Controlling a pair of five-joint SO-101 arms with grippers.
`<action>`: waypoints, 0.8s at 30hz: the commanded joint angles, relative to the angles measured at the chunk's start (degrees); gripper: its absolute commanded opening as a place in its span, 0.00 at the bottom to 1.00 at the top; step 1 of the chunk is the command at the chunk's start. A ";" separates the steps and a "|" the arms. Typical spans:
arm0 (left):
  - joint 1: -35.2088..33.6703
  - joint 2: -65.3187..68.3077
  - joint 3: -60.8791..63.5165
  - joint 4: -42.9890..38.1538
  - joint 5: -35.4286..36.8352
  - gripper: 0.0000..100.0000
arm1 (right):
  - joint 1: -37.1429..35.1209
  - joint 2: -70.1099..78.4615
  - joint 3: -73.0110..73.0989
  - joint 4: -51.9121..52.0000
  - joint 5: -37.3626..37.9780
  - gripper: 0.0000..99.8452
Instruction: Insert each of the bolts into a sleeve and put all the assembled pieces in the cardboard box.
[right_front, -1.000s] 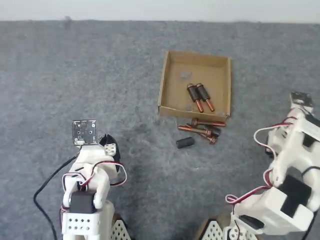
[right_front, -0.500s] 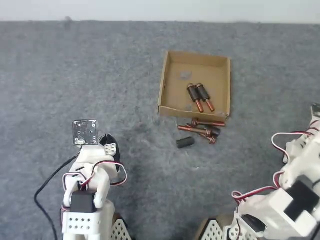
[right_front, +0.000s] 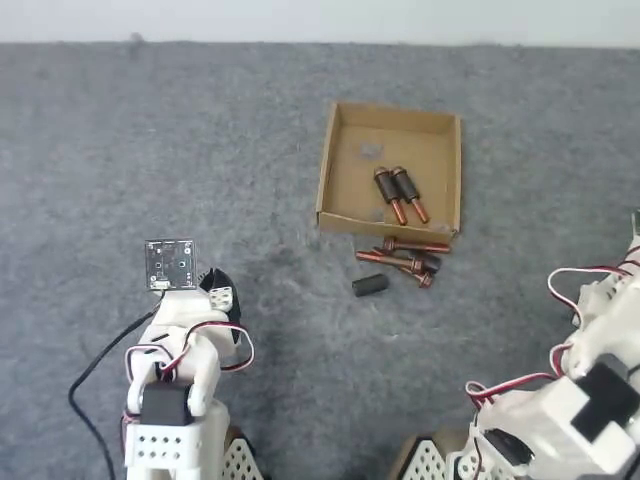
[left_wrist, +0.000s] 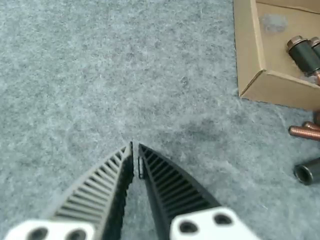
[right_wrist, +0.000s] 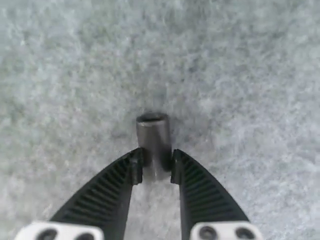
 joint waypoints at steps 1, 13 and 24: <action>-0.35 -1.32 -0.75 0.35 -0.53 0.01 | -0.75 2.24 -0.62 -3.56 -0.79 0.08; -0.35 -1.32 -0.75 0.35 -0.53 0.01 | -0.75 7.87 -0.62 -8.92 -0.35 0.04; -0.35 -1.32 -1.19 1.85 -1.93 0.01 | -0.48 -5.58 -0.26 8.75 -0.70 0.01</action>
